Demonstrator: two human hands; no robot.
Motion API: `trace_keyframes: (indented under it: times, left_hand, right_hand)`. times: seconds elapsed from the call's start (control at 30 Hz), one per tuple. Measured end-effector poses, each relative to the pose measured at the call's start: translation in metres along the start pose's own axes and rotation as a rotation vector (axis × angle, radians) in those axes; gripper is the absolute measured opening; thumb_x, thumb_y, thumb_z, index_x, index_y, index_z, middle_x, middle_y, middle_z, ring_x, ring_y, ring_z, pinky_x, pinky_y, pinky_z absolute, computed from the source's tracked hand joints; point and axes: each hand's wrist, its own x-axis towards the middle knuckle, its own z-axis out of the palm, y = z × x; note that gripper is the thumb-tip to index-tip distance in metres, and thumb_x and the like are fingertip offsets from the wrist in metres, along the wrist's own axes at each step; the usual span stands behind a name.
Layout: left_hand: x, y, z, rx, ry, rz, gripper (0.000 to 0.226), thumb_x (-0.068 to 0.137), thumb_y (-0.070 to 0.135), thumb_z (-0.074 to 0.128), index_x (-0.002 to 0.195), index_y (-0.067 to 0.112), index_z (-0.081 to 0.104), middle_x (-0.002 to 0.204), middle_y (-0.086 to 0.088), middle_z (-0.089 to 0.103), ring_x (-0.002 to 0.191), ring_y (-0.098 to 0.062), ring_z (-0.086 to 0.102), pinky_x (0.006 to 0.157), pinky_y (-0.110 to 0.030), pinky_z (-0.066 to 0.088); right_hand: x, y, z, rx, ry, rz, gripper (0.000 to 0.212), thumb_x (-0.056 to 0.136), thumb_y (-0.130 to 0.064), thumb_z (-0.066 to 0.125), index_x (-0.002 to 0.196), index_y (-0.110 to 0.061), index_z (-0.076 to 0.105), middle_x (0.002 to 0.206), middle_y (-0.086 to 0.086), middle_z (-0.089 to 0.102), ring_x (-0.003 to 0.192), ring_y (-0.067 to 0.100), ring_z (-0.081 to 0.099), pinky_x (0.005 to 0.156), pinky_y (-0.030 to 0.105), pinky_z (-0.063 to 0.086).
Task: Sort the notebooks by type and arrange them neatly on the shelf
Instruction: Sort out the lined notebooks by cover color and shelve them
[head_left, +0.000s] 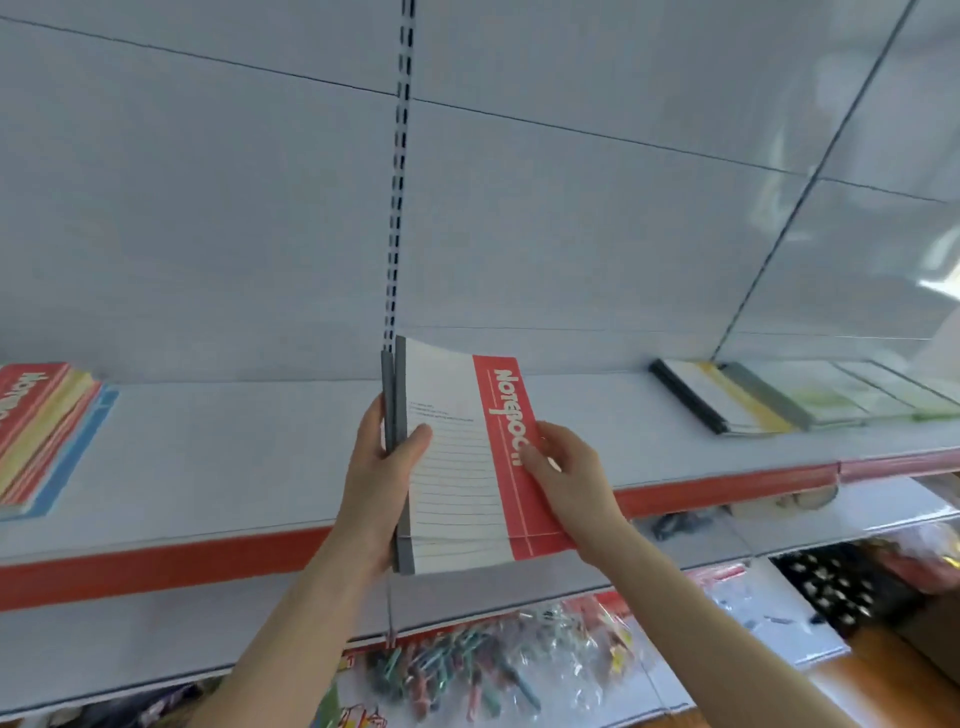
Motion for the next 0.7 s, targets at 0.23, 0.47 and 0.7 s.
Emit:
trace_keyframes:
  times: [0.23,0.47,0.7]
  left_hand:
    - [0.052,-0.049,0.134,0.088,-0.182,-0.091,0.041,0.093,0.008,0.049,0.124,0.033,0.042,0.103,0.01,0.059,0.093,-0.008,0.059,0.064,-0.023,0.046]
    - [0.119,-0.106,0.223,0.183,-0.132,-0.142,0.028,0.089,0.002,0.048,0.11,0.021,0.045,0.096,0.001,0.059,0.089,-0.019,0.059,0.072,-0.031,0.049]
    - [0.178,-0.15,0.279,0.314,-0.079,-0.135,0.026,0.087,0.002,0.051,0.086,0.025,0.039,0.084,0.001,0.057,0.074,-0.012,0.055,0.064,-0.029,0.046]
  right_hand:
    - [0.054,0.054,-0.116,-0.005,0.17,0.121,0.03,0.092,-0.014,0.055,0.122,-0.012,0.055,0.115,0.0,0.061,0.099,0.021,0.063,0.084,0.035,0.054]
    - [0.132,0.092,-0.176,-0.135,0.25,0.184,0.03,0.092,-0.012,0.055,0.122,-0.013,0.055,0.113,-0.001,0.06,0.088,0.019,0.064,0.077,0.034,0.055]
    - [0.208,0.124,-0.209,-0.28,0.228,0.216,0.03,0.091,-0.006,0.053,0.121,-0.009,0.057,0.113,0.001,0.061,0.092,0.02,0.062,0.085,0.038,0.053]
